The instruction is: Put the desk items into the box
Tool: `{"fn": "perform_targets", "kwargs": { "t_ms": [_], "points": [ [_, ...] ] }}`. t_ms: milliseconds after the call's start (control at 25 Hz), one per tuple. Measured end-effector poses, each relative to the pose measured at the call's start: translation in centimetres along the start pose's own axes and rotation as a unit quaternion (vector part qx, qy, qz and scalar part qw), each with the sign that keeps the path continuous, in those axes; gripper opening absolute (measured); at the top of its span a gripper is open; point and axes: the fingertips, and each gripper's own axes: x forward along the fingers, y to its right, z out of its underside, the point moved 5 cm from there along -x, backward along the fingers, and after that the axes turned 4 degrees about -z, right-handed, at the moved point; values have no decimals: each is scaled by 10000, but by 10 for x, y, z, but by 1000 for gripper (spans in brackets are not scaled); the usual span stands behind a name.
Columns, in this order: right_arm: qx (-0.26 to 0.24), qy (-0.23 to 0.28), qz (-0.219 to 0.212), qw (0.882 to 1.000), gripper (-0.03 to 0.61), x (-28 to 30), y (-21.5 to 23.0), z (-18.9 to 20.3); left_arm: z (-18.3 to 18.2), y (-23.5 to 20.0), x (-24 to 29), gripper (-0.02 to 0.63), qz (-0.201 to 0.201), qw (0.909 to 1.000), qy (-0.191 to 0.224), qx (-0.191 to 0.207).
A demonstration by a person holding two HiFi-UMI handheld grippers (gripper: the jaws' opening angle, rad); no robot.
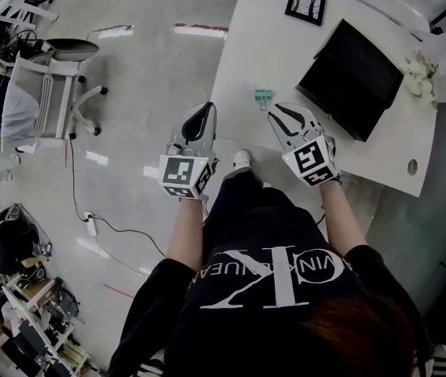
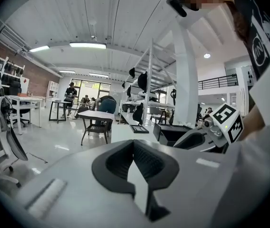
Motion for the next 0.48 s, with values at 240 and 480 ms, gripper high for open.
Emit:
{"fn": "perform_targets", "kwargs": {
  "t_ms": [240,480],
  "points": [
    [-737,-526,45,9959,44,20,5,-2,7,-10,15,11,144,9998,-151,-68],
    [-1181,-865,-72,9892,44,36,3,-2,12,-14,28,11,282,9991,-235,-235]
  ]
}}
